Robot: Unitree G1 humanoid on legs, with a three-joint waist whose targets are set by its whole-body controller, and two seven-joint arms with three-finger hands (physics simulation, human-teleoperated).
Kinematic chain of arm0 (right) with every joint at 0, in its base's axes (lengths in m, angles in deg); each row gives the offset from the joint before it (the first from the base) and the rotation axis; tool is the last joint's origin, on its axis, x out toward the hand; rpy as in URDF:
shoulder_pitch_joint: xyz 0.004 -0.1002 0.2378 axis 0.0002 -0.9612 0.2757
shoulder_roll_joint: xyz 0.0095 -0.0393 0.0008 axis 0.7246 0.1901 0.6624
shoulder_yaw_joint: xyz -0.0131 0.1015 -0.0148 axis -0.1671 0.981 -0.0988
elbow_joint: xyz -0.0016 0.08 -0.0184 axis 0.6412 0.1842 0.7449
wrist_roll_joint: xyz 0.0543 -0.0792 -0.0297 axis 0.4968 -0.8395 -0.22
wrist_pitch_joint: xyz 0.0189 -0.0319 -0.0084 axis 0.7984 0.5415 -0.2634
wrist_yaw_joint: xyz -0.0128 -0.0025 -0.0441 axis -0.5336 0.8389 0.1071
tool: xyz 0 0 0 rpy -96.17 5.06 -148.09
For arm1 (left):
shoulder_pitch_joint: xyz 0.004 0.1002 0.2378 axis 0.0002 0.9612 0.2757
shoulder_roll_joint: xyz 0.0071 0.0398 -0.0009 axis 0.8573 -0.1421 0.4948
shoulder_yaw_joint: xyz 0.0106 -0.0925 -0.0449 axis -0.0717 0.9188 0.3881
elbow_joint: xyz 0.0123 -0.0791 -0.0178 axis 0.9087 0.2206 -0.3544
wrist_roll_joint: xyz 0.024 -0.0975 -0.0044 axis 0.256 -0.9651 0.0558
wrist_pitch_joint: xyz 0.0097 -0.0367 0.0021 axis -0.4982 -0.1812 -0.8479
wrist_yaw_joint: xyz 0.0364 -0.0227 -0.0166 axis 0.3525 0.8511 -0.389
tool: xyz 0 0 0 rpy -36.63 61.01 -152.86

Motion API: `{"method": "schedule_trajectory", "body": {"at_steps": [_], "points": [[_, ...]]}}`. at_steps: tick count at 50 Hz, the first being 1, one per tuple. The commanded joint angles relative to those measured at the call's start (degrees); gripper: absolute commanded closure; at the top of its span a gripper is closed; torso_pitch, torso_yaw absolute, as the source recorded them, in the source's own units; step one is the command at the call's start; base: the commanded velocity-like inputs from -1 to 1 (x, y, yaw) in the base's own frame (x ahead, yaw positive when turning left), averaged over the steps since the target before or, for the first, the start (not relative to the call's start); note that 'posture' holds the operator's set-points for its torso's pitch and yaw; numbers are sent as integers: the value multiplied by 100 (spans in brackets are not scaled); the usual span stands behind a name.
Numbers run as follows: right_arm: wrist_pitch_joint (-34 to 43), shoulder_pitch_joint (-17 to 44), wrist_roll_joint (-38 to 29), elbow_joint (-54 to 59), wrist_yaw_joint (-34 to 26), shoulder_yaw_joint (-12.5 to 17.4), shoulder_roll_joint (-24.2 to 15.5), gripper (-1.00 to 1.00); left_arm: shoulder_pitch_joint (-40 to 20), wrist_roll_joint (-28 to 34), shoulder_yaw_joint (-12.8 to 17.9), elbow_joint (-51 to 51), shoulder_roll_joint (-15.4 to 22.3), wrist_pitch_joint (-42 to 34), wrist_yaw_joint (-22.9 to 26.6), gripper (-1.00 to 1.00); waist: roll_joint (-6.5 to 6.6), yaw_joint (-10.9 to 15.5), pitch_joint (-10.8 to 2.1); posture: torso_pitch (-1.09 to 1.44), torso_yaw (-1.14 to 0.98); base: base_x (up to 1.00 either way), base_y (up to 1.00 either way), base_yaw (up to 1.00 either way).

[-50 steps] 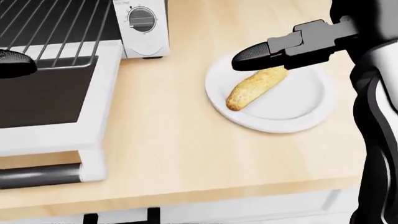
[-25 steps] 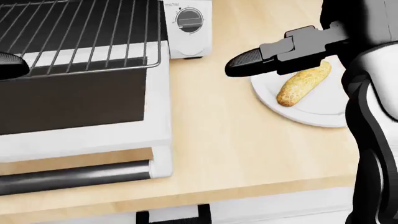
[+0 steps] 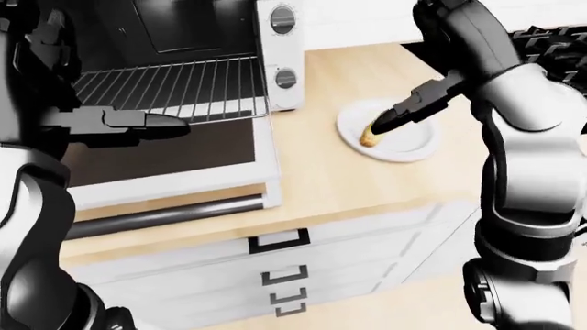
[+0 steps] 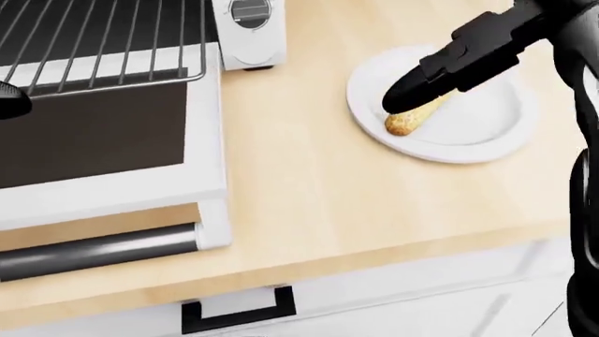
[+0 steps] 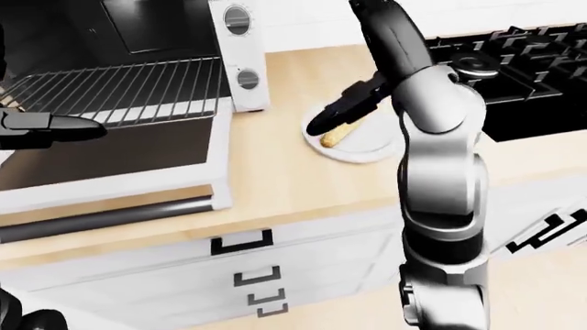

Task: Place the baguette on the rack of the toaster oven.

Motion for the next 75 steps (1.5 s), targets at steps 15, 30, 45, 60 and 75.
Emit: {"method": "schedule_trajectory", "body": {"at_steps": [15,30,45,60,75], "points": [[-4392,2075,-2191,4081,-1965,104,-94,-100,-91,-388,400,-370,326,-238,-206,-100,78,-106,-154,0,0,0,0,0],[-6948,3343,-3463,7517,-1423,-163,-72,-100,145,-665,611,-525,384,-246,-376,-100,128,-143,-149,0,0,0,0,0],[-7940,3194,-4069,7857,-1739,-193,-33,-100,254,-818,660,-519,529,-176,-489,-100,140,-140,-105,0,0,0,0,0],[-8546,3585,-4761,8897,-1038,-339,-17,-100,371,-809,678,-531,530,-101,-491,-100,167,-149,-118,0,0,0,0,0],[-8411,3662,-5446,9177,-531,-455,66,-100,356,-954,787,-567,618,-186,-521,-100,174,-119,-131,0,0,0,0,0]]}}
